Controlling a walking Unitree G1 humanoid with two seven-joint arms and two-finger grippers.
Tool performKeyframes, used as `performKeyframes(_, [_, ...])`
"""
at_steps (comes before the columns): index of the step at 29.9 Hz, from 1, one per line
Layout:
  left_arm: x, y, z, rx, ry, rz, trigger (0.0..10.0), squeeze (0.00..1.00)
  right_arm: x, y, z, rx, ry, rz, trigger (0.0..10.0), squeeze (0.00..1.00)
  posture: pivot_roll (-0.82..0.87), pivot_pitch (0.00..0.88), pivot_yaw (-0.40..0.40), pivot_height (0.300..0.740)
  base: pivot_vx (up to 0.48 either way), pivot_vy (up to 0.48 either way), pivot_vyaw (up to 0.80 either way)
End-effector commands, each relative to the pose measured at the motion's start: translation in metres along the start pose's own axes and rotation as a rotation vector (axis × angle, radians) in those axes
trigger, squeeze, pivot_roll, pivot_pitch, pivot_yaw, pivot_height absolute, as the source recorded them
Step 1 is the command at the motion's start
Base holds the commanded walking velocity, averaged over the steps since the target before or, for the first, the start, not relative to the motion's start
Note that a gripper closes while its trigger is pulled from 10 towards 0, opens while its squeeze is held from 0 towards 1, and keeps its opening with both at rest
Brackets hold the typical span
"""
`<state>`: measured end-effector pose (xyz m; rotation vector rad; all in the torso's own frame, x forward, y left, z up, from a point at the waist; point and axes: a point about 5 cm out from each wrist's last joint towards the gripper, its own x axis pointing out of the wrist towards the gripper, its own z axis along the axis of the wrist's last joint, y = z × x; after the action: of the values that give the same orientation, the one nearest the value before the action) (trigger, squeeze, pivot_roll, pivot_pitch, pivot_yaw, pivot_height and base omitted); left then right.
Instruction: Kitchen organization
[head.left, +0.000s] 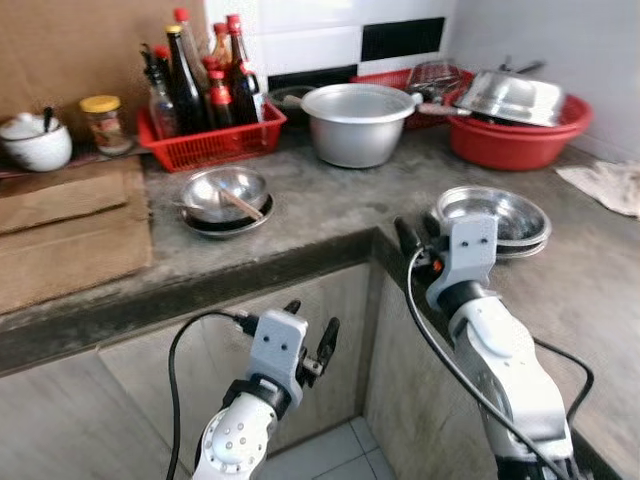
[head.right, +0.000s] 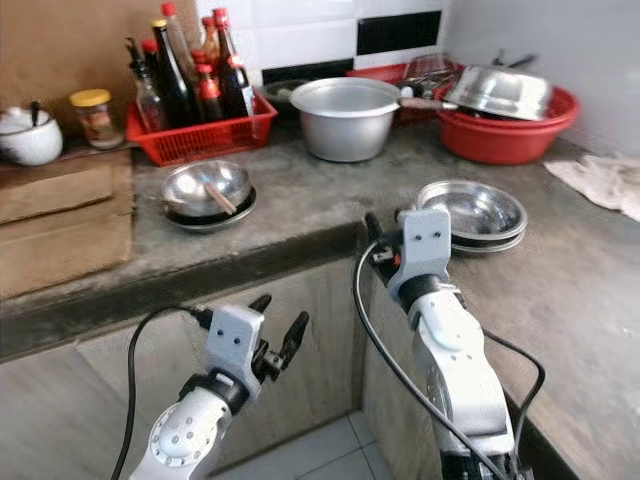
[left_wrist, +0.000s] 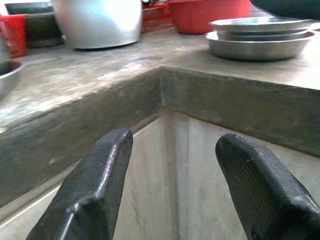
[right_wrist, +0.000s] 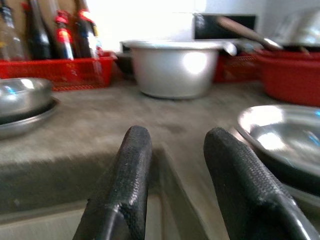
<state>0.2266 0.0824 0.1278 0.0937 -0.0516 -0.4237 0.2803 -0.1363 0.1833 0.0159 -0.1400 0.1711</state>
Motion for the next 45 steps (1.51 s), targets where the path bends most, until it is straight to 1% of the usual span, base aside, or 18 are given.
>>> performKeyframes(1, [0.0010, 0.0026, 0.0015, 0.005, -0.002, 0.004, 10.0, 0.00, -0.0038, 0.0026, 0.0071, -0.004, -0.034, -0.011, 10.0, 0.00, 0.11, 0.002, -0.021, 0.740, 0.000, 0.334, -0.77])
performKeyframes(8, [0.0028, 0.0040, 0.0016, 0.003, -0.005, 0.004, 10.0, 0.00, -0.0052, 0.0007, 0.0069, -0.012, -0.033, -0.036, 10.0, 0.00, 0.10, 0.002, -0.015, 0.740, 0.000, 0.480, -0.77])
performKeyframes(11, [0.0044, 0.0043, 0.0017, 0.020, 0.000, 0.006, 10.0, 0.00, -0.0064, 0.0007, 0.0074, -0.022, -0.034, -0.043, 10.0, 0.00, 0.10, 0.003, -0.015, 0.740, 0.000, 0.000, -0.77])
performKeyframes(12, [0.0048, 0.0051, 0.0023, 0.047, -0.004, 0.010, 10.0, 0.00, -0.0069, 0.0011, 0.0075, -0.025, -0.033, -0.043, 10.0, 0.00, 0.10, 0.003, -0.013, 0.740, 0.000, 0.000, -0.77])
performKeyframes(14, [0.0051, 0.0062, 0.0025, 0.061, -0.004, 0.021, 10.0, 0.00, -0.0070, 0.0013, 0.0076, -0.027, -0.033, -0.044, 10.0, 0.00, 0.10, 0.004, -0.016, 0.740, 0.000, -0.244, -0.77])
performKeyframes(16, [0.0053, 0.0063, 0.0024, 0.063, -0.003, 0.019, 10.0, 0.00, -0.0070, 0.0014, 0.0077, -0.028, -0.033, -0.044, 10.0, 0.00, 0.11, 0.005, -0.016, 0.740, 0.142, -0.313, -0.77])
performKeyframes(18, [0.0056, 0.0065, 0.0019, 0.046, 0.001, 0.018, 10.0, 0.00, -0.0066, 0.0023, 0.0081, -0.030, -0.036, -0.041, 10.0, 0.00, 0.11, 0.005, -0.015, 0.740, 0.300, -0.371, -0.77])
performKeyframes(33, [0.0058, 0.0088, 0.0033, 0.036, -0.005, 0.041, 10.0, 0.00, -0.0030, 0.0031, 0.0120, -0.035, -0.050, -0.036, 10.0, 0.00, 0.11, 0.009, -0.022, 0.740, 0.000, 0.000, 0.00])
performKeyframes(37, [0.0062, 0.0073, 0.0048, 0.018, -0.016, 0.026, 10.0, 0.00, -0.0021, 0.0027, 0.0125, -0.036, -0.051, -0.031, 10.0, 0.00, 0.11, 0.009, -0.024, 0.740, 0.279, 0.000, 0.00])
performKeyframes(40, [0.0061, 0.0073, 0.0041, 0.031, -0.011, 0.030, 10.0, 0.00, -0.0010, 0.0017, 0.0136, -0.038, -0.054, -0.031, 10.0, 0.00, 0.11, 0.010, -0.025, 0.740, 0.341, 0.000, 0.00])
performKeyframes(45, [0.0057, 0.0068, 0.0031, 0.031, -0.008, 0.026, 10.0, 0.00, -0.0006, 0.0010, 0.0140, -0.040, -0.055, -0.031, 10.0, 0.00, 0.11, 0.012, -0.026, 0.740, 0.400, 0.000, 0.00])
